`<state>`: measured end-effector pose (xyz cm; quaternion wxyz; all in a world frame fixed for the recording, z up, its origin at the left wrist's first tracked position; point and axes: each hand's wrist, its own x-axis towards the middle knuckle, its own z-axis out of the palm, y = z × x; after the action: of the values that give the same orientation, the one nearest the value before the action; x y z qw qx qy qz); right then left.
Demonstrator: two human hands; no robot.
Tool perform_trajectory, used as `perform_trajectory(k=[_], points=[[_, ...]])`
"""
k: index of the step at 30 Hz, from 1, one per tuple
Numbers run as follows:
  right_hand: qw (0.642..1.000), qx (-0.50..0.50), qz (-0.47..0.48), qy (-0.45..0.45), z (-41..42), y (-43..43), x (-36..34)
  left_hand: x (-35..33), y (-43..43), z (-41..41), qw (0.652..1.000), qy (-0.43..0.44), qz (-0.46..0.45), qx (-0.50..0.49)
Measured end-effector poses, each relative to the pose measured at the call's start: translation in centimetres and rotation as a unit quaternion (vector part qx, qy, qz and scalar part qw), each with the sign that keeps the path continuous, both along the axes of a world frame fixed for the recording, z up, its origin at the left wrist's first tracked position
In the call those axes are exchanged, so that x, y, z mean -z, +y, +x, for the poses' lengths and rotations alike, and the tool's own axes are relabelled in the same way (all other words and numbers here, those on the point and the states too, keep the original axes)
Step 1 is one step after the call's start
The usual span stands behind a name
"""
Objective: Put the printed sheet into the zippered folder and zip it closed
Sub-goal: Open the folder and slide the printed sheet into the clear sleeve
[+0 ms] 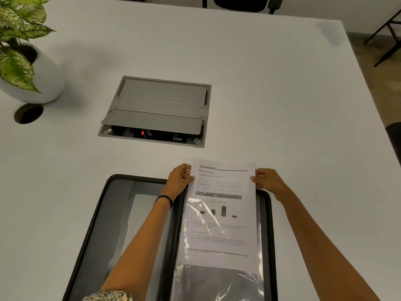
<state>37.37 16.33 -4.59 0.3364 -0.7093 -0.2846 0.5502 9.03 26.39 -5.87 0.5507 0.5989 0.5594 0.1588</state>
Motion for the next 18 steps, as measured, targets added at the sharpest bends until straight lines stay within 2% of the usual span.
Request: perform_trajectory(k=[3, 5, 11, 14, 18], points=[[0.994, -0.086, -0.037, 0.053, 0.14, -0.18, -0.49, 0.05, 0.05, 0.15, 1.0, 0.001, 0.005, -0.02], [0.987, -0.138, -0.065, 0.048, 0.51, -0.12, -0.7, 0.24, -0.14, 0.31, 0.999, 0.004, 0.022, -0.036], [0.999, -0.035, 0.001, -0.023, 0.74, 0.49, -0.57, 0.7, -0.41, 0.11, 0.997, 0.058, 0.041, 0.033], [0.995, -0.09, -0.013, -0.032, 0.39, 0.56, -0.47, 0.32, 0.06, -0.16, 0.992, 0.091, 0.047, 0.079], [0.971, -0.217, -0.068, -0.072, 0.52, 0.69, -0.59, -0.22, -0.77, 0.02, 0.991, 0.061, 0.078, 0.089]])
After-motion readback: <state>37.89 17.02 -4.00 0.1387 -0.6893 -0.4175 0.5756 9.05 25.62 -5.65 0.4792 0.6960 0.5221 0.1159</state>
